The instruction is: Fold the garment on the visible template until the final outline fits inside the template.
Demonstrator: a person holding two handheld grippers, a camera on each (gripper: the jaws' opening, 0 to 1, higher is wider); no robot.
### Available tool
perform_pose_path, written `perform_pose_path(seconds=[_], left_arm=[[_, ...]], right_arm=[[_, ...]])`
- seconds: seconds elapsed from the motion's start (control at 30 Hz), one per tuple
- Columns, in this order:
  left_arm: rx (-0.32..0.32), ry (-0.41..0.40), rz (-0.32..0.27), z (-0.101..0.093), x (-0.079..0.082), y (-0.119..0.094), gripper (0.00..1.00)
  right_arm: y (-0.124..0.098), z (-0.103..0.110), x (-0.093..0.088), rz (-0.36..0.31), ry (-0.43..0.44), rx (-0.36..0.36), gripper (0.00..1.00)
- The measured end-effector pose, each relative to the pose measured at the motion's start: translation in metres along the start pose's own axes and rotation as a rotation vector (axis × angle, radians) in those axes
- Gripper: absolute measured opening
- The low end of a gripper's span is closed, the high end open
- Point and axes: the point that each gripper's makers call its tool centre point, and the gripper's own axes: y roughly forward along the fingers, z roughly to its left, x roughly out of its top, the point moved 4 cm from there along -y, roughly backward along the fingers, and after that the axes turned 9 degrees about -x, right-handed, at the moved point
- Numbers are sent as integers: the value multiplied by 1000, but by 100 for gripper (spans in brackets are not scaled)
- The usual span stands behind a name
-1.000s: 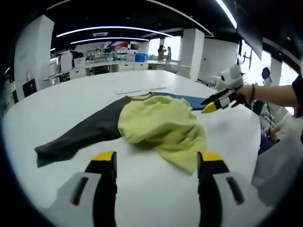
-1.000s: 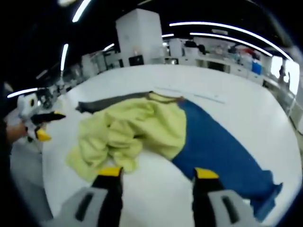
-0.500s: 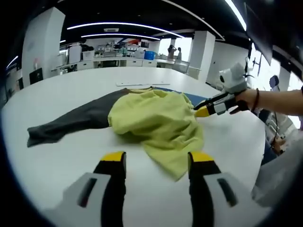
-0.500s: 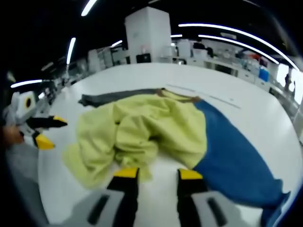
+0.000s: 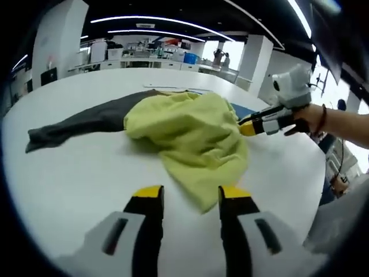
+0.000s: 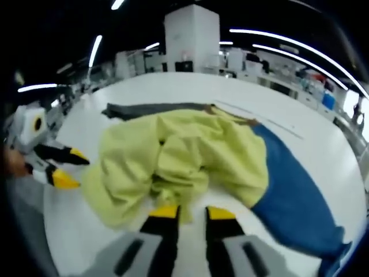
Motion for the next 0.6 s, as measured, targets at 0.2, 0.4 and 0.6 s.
perform_pose_path(seconds=[0.2,0.4,0.6], left_arm=[[10,-15,-3,-5,2,4,26],[57,-35,5,0,2,4,14],[50,-89,13,2,1,3,0]], right_arm=[[-2,6,0,23,-15,-2,4],[1,5,1,68,57,-10,2],[-4,10,-1,77,116,10,0]])
